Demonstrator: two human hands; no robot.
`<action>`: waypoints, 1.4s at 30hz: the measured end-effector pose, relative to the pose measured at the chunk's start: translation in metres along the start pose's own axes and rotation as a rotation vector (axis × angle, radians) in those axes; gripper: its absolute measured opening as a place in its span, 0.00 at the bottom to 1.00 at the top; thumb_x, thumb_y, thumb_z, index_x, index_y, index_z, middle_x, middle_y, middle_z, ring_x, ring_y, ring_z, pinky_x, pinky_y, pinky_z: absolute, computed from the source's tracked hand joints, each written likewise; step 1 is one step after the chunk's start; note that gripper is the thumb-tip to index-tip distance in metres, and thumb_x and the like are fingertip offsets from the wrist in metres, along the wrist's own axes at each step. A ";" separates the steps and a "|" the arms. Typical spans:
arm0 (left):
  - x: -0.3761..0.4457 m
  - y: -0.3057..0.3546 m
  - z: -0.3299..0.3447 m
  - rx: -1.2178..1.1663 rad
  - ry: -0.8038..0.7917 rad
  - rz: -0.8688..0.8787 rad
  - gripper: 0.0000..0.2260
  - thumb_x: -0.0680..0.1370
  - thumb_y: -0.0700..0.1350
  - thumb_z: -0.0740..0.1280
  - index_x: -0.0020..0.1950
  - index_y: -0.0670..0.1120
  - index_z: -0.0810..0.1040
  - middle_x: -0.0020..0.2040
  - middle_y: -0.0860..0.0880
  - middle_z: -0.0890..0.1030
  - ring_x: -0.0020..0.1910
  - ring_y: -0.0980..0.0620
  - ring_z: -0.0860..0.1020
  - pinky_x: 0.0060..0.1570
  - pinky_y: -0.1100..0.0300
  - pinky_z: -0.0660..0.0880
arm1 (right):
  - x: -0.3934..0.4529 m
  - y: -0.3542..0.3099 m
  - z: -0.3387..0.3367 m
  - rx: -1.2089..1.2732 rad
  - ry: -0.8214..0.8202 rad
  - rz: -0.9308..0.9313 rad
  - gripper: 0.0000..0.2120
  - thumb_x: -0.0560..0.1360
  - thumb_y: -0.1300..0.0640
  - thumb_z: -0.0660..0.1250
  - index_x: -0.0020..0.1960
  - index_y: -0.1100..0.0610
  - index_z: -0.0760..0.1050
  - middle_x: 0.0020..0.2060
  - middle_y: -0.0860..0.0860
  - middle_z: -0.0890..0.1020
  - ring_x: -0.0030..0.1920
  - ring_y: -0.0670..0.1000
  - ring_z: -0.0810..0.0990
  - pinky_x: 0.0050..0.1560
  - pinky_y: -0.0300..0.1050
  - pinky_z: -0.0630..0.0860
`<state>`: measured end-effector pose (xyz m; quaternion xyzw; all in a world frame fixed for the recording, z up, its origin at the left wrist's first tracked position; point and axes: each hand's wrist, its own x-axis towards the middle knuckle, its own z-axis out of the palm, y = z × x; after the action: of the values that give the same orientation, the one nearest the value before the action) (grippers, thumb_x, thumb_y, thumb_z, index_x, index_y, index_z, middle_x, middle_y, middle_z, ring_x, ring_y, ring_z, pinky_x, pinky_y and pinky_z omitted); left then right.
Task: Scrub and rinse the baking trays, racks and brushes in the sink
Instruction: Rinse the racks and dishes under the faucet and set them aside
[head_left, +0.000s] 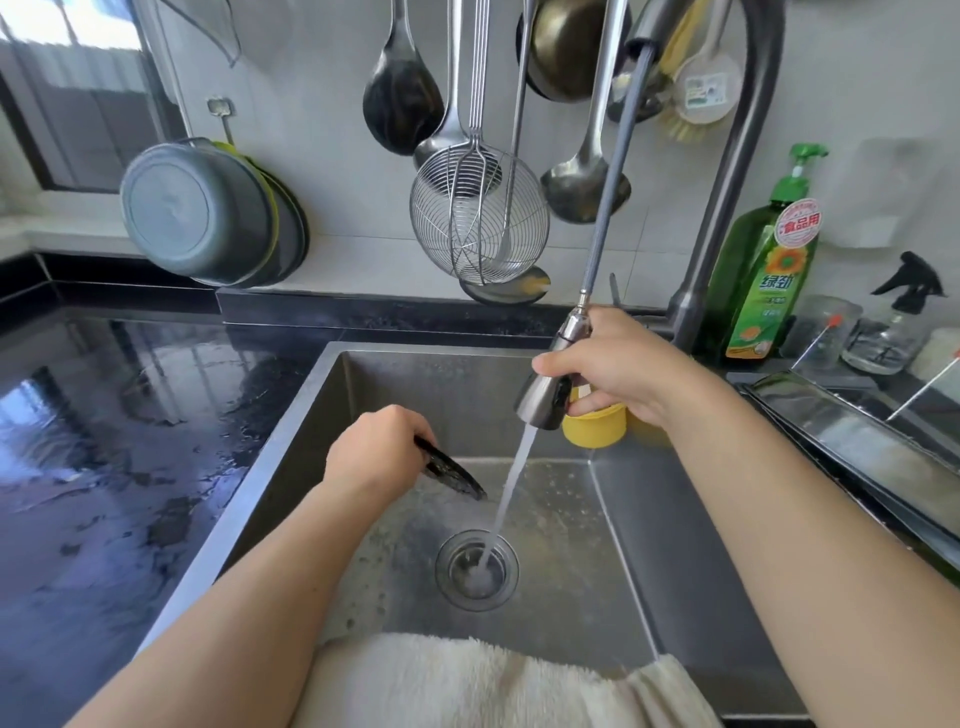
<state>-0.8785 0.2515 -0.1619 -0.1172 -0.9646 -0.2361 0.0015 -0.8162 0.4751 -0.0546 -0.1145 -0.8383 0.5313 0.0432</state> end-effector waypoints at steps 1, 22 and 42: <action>0.001 -0.002 0.001 -0.006 -0.012 -0.001 0.14 0.77 0.39 0.69 0.43 0.58 0.85 0.40 0.55 0.83 0.43 0.49 0.82 0.43 0.53 0.81 | 0.000 0.000 0.000 -0.008 0.005 -0.002 0.12 0.74 0.62 0.76 0.53 0.55 0.76 0.52 0.53 0.82 0.53 0.52 0.82 0.47 0.58 0.85; -0.005 -0.002 0.003 -0.953 -0.400 -0.310 0.09 0.83 0.31 0.63 0.51 0.44 0.77 0.49 0.43 0.82 0.48 0.45 0.80 0.42 0.49 0.81 | 0.025 -0.005 0.032 0.058 0.132 -0.050 0.16 0.73 0.60 0.77 0.57 0.55 0.75 0.53 0.53 0.81 0.50 0.53 0.82 0.44 0.56 0.86; 0.002 -0.001 0.006 -1.178 -0.284 -0.353 0.13 0.83 0.29 0.59 0.56 0.42 0.80 0.50 0.43 0.84 0.47 0.46 0.82 0.42 0.48 0.80 | 0.013 0.008 0.004 -0.090 0.127 -0.016 0.13 0.73 0.58 0.77 0.52 0.53 0.75 0.50 0.52 0.81 0.51 0.54 0.83 0.46 0.57 0.85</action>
<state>-0.8802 0.2538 -0.1676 0.0325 -0.6683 -0.7065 -0.2306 -0.8286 0.4778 -0.0642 -0.1430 -0.8579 0.4843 0.0953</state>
